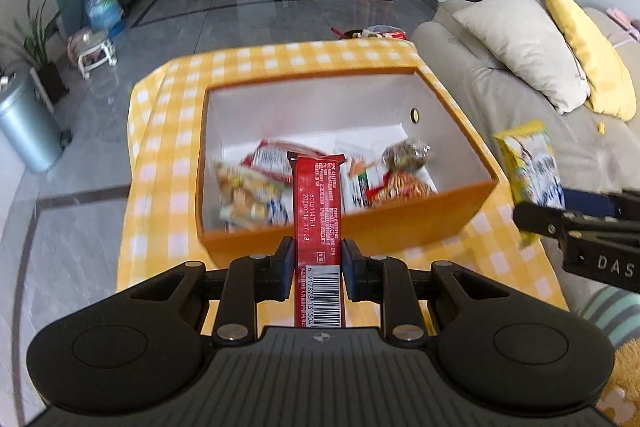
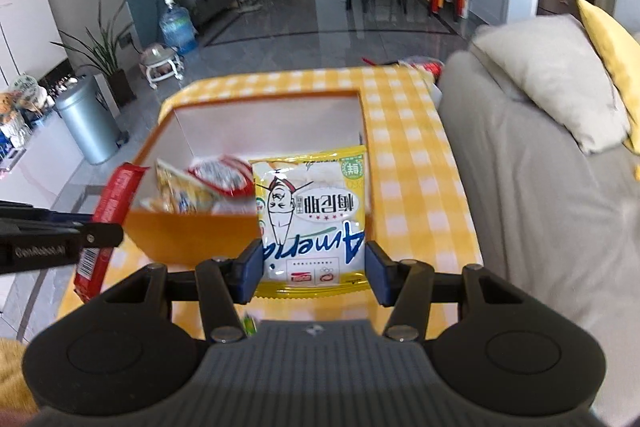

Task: Organize snacks
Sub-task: 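Carry both items over the box and open both tools to release them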

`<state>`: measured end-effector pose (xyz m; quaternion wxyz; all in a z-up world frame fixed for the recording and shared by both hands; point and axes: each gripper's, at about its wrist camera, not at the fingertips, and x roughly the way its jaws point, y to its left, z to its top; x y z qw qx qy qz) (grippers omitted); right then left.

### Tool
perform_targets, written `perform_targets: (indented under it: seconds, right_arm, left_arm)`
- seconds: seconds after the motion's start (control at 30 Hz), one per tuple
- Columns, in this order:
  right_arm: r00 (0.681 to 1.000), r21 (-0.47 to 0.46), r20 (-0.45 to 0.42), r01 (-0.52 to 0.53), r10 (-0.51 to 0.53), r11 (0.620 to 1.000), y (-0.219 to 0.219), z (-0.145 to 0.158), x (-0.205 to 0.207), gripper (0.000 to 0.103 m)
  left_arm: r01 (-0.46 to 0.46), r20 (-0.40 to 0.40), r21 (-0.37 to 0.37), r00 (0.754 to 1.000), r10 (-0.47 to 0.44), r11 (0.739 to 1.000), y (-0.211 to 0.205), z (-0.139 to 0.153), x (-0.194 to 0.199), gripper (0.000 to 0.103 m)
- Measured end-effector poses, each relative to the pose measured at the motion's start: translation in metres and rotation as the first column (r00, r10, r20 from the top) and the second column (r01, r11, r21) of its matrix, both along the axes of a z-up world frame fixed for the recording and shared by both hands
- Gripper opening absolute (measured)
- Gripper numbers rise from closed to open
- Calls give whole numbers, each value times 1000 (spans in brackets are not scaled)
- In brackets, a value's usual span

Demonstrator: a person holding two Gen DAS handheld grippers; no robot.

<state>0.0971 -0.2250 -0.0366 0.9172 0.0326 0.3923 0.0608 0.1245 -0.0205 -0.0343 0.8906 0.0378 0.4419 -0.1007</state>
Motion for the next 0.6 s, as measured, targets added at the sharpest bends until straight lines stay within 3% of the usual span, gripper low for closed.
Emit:
perform_targets:
  seconds: [0.37, 0.6]
  right_arm:
    - [994, -42, 24, -107, 108, 993, 26, 2, 84, 51]
    - [976, -132, 14, -215, 219, 968, 51, -21, 126, 51]
  left_arm:
    - [52, 26, 73, 998, -54, 996, -18, 6, 71, 27]
    - [75, -43, 115, 997, -70, 991, -18, -16, 111, 27]
